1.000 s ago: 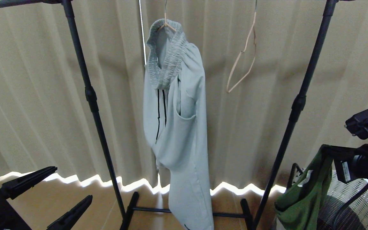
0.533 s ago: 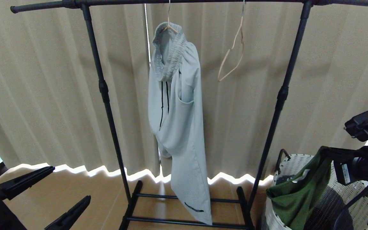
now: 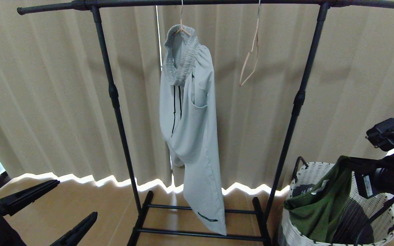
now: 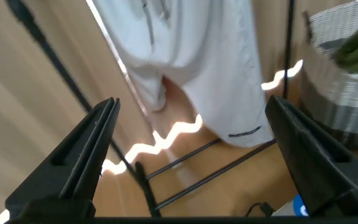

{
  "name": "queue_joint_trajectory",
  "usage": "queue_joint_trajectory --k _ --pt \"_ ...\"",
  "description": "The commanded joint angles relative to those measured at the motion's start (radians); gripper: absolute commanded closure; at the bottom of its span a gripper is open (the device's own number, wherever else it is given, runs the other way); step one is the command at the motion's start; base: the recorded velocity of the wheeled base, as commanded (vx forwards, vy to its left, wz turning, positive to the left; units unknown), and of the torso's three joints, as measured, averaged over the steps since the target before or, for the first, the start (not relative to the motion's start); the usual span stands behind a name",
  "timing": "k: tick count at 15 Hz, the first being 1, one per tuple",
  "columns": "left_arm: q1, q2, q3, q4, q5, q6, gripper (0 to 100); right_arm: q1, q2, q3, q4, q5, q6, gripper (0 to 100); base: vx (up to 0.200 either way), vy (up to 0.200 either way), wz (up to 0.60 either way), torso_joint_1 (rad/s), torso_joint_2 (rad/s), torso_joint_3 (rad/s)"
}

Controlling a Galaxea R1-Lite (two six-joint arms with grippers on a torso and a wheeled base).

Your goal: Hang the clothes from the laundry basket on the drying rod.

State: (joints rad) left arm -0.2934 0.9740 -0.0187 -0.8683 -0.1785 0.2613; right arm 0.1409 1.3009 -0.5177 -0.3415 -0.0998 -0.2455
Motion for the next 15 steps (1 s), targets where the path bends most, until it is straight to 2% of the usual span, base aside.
queue_joint_trajectory --k 1,5,7,10,13,14,15 --pt "-0.018 -0.006 -0.003 -0.001 -0.015 -0.002 0 0.014 0.012 -0.004 0.001 0.000 -0.001 100 0.000 0.000 0.00 0.000 0.00 0.000" --pt "-0.044 -0.017 -0.012 -0.001 -0.052 -0.007 0 0.100 0.029 -0.044 -0.001 0.006 0.002 100 0.000 0.000 0.00 0.000 0.00 0.000" --pt "-0.078 -0.008 -0.047 0.003 -0.087 -0.004 0 0.146 0.034 -0.045 -0.002 0.051 0.011 100 0.000 0.000 0.00 0.000 0.00 0.000" --pt "-0.141 0.074 -0.095 0.003 -0.087 0.033 0 0.255 0.023 -0.099 -0.002 0.069 0.081 100 0.000 0.000 0.00 0.000 0.00 0.000" --pt "-0.325 0.242 -0.116 -0.001 -0.081 0.018 0 0.362 0.029 -0.165 -0.002 0.071 0.153 100 0.000 0.000 0.00 0.000 0.00 0.000" --pt "-0.349 0.278 -0.130 -0.003 -0.079 0.006 0 0.381 0.031 -0.179 -0.002 0.072 0.167 100 0.000 0.000 0.00 0.000 0.00 0.000" --pt "-0.394 0.356 -0.204 -0.003 -0.078 -0.043 0 0.425 0.035 -0.209 -0.001 0.083 0.196 100 0.000 0.000 0.00 0.000 0.00 0.000"
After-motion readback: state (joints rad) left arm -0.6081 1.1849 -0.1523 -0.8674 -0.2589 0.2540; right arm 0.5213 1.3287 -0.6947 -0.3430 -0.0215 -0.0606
